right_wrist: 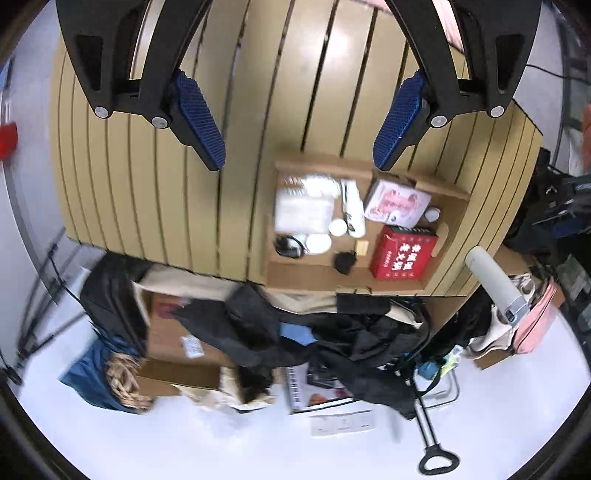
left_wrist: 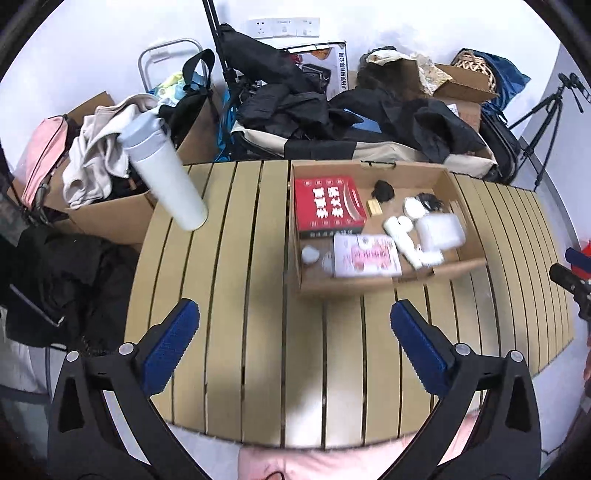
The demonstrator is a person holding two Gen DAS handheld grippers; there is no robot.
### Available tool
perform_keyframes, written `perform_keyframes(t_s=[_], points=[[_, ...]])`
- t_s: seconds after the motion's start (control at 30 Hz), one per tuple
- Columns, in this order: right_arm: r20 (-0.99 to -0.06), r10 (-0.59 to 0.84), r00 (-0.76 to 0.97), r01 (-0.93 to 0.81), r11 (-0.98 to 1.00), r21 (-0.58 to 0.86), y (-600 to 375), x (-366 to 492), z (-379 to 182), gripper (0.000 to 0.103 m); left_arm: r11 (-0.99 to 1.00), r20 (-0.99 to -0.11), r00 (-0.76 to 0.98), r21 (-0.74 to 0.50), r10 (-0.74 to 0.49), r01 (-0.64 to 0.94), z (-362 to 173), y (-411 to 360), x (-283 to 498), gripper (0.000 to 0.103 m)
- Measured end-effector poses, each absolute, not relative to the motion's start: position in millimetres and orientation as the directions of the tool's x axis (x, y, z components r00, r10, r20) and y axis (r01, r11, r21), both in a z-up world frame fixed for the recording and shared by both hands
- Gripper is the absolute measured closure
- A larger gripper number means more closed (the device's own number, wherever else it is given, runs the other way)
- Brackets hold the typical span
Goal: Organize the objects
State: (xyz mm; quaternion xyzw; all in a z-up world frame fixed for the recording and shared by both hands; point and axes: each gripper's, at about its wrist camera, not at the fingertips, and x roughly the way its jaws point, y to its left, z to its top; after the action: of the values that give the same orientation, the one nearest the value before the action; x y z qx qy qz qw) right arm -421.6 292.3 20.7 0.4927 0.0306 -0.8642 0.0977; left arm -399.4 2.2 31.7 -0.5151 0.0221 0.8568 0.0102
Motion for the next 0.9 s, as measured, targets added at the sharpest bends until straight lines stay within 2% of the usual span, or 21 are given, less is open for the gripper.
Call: perform_keyframes(t_s=[0.23,0.4,0.6,0.73,0.83,0.9], points=[[-0.833,-0.181,-0.522,0.206,-0.975,0.083,282.6,-366.8,39.9,0.018,-0.999,-0.875,-0.483,-0.009,0.03,-0.046,46.7,-3.7,-350.5,0.0],[-0.81,-0.202,-0.551,0.216,-0.972,0.096,269.3,-333.8,41.0,0.018,-0.998,-0.811,-0.581,0.067,-0.065,0.018,53.9,-7.3,-306.9,0.0],[-0.727,-0.232,-0.646,0.239,-0.966,0.097,268.2,-251.7,48.3,0.018,-0.996,-0.695,-0.716,0.084,-0.062,0.005,58.4,-3.7,-207.2,0.0],[-0.699,-0.237,-0.675,0.28,-0.958,0.055,267.4,-173.8,39.9,0.017,-0.997,-0.635,-0.773,0.069,-0.011,-0.043,52.5,2.1,-127.1,0.0],[-0.677,-0.235,-0.698,0.305,-0.952,0.017,265.3,-113.1,33.8,0.018,-0.996,-0.61,-0.791,0.039,0.042,-0.083,40.1,8.6,-64.7,0.0],[-0.658,-0.202,-0.726,0.256,-0.967,0.015,266.7,-74.2,24.4,0.017,-0.996,-0.615,-0.787,0.04,0.041,-0.084,22.3,13.1,-24.2,0.0]])
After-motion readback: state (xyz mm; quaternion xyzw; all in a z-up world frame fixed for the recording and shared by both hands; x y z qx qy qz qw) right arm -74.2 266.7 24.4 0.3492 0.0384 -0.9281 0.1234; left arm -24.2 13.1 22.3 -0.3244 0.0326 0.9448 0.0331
